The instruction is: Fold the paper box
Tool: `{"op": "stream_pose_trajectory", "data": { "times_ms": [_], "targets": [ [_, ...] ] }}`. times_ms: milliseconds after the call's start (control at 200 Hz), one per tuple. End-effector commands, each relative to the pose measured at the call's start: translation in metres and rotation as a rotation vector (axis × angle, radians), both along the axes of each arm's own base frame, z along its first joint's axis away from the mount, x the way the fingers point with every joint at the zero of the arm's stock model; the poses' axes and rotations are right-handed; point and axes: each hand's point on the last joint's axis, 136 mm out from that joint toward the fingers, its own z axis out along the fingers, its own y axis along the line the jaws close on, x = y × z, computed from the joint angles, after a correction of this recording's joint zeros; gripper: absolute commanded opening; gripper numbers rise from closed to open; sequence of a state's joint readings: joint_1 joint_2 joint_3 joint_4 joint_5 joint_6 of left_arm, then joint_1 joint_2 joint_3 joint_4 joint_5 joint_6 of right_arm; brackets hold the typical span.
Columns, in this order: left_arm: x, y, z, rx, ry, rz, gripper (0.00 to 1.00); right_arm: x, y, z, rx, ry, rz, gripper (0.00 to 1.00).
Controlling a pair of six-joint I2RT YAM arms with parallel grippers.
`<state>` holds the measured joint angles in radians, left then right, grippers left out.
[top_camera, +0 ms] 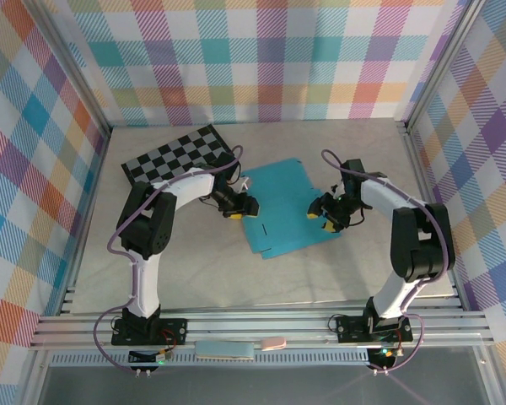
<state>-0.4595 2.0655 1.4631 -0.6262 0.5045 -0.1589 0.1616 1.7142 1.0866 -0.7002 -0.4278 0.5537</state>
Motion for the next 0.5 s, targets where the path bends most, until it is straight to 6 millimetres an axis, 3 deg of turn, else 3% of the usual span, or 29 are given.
{"op": "stream_pose_trajectory", "data": {
  "times_ms": [0, 150, 315, 495],
  "targets": [
    [-0.015, -0.010, -0.004, -0.022, 0.022, -0.055, 0.58, 0.002, -0.002, -0.009, -0.003, 0.008, 0.024, 0.57],
    [-0.026, -0.016, -0.001, -0.051, 0.039, -0.071, 0.57, 0.004, -0.004, -0.022, -0.025, 0.031, 0.031, 0.57],
    [-0.026, -0.015, 0.005, -0.054, 0.023, -0.060, 0.53, 0.006, -0.005, -0.028, -0.036, 0.044, 0.035, 0.57],
    [-0.023, -0.020, 0.014, -0.086, 0.020, -0.040, 0.37, 0.006, -0.008, -0.031, -0.047, 0.050, 0.040, 0.56]
  ]
}}
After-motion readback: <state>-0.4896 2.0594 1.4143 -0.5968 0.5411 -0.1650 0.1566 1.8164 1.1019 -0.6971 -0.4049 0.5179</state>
